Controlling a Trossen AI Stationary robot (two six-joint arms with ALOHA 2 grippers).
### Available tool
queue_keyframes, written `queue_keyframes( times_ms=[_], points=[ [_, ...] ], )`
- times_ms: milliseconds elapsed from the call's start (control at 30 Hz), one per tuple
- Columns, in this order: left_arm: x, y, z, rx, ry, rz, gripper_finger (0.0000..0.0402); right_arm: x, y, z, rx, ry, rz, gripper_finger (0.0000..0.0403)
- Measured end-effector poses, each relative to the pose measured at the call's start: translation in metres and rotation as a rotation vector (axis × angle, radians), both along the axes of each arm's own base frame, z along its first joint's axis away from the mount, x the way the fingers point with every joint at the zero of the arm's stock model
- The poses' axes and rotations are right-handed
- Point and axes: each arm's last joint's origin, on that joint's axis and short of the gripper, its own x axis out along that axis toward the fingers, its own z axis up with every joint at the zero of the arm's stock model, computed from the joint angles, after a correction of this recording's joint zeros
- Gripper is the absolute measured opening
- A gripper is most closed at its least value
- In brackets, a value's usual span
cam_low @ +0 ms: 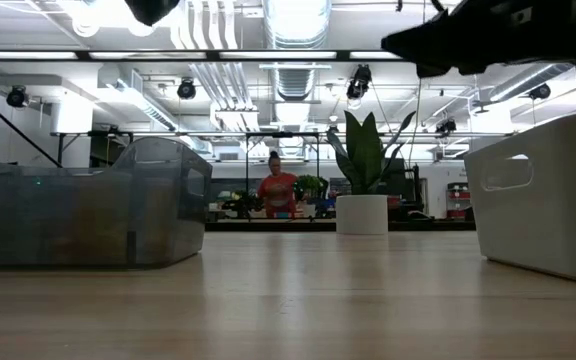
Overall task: Pick and place medicine bottles into bin by pill shape (circle, oval)
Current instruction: Put the orange tablet bottle into the black bin
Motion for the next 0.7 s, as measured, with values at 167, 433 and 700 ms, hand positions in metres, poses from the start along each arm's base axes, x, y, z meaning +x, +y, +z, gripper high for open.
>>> queue_keyframes(
  times_ms=[167,433,700],
  points=[
    [0.002,-0.002,0.026,-0.163,0.133,0.019,0.0129,-0.007,-0.002,0.008,-0.03,-0.048,0.003,0.0052],
    [0.003,-0.015,0.04,-0.675,0.225,0.02,0.0129,-0.019,-0.006,0.011,-0.031,-0.071,-0.005,0.0052],
    [0.004,-0.065,0.009,-0.981,0.427,0.085,0.0129,-0.02,-0.006,0.012,-0.053,-0.056,-0.005,0.0052]
  ],
)
